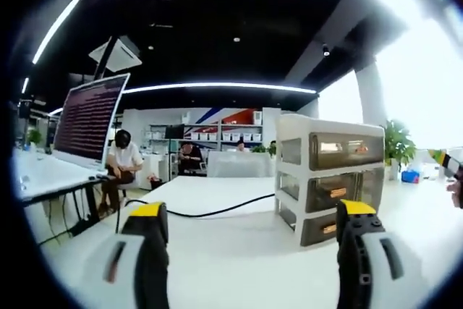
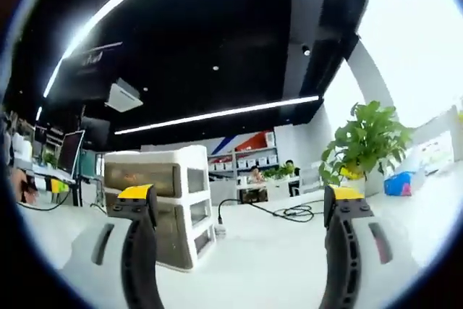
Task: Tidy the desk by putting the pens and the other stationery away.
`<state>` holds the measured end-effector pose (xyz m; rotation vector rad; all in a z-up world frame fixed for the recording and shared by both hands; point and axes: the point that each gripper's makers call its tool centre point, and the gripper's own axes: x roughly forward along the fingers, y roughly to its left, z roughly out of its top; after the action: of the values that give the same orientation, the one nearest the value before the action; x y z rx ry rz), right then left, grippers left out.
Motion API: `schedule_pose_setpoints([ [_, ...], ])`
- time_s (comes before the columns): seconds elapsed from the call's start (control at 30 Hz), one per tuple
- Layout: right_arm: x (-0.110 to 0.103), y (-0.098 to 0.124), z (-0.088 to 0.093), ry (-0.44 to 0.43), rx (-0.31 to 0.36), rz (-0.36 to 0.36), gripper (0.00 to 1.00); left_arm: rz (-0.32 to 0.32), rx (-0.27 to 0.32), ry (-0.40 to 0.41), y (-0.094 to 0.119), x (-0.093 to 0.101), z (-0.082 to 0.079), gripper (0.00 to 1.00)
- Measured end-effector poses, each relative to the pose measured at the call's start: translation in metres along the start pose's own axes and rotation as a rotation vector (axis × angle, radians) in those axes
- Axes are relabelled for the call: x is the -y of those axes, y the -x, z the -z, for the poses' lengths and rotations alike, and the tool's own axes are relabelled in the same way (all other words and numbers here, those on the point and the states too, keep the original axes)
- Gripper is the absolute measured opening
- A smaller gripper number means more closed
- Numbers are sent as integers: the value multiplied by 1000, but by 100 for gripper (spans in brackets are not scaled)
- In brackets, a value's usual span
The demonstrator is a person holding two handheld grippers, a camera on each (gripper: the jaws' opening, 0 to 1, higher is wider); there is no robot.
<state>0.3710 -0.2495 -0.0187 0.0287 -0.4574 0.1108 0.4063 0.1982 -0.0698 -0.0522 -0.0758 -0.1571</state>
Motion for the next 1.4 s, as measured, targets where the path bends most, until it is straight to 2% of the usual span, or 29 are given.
schedule_pose_setpoints([
  [0.03,-1,1,0,5,-5,-3,97,5,-1,-5,1,3,-1,96],
  [0.1,-3,1,15,26,-103,5,97,20,27,-15,2,8,-6,96],
  [0.13,-2,4,28,57,-192,11,97,23,26,-19,2,9,-5,96],
  [0.2,-4,8,49,114,-331,-10,97,34,-12,-27,2,13,0,97],
  [0.27,-8,9,61,143,-384,-25,97,40,-18,-20,1,14,3,96],
  [0.33,-18,8,60,114,-366,-66,97,47,-18,-15,1,16,4,97],
  [0.43,-26,7,51,27,-316,-76,97,58,-19,-14,0,17,6,96],
  [0.5,-25,7,46,14,-297,-75,97,70,-23,-3,0,20,8,97],
  [0.57,-23,5,41,76,-275,-88,97,78,-29,3,0,21,10,97],
  [0.67,-8,6,36,210,-274,-31,97,84,-38,11,0,21,11,96],
  [0.77,-4,7,31,269,-244,-3,97,89,-35,19,2,23,9,96],
  [0.87,-1,8,40,320,-279,12,97,98,-31,13,2,27,8,96],
  [1.03,-4,7,55,260,-335,-7,97,96,-43,6,1,28,10,96],
  [1.23,1,6,57,266,-348,8,96,92,-53,-8,-1,29,14,96],
  [1.33,6,9,53,217,-339,48,90,62,-50,-16,-1,22,14,96],
  [1.4,11,11,53,214,-358,68,89,18,-50,-59,0,13,14,96],
])
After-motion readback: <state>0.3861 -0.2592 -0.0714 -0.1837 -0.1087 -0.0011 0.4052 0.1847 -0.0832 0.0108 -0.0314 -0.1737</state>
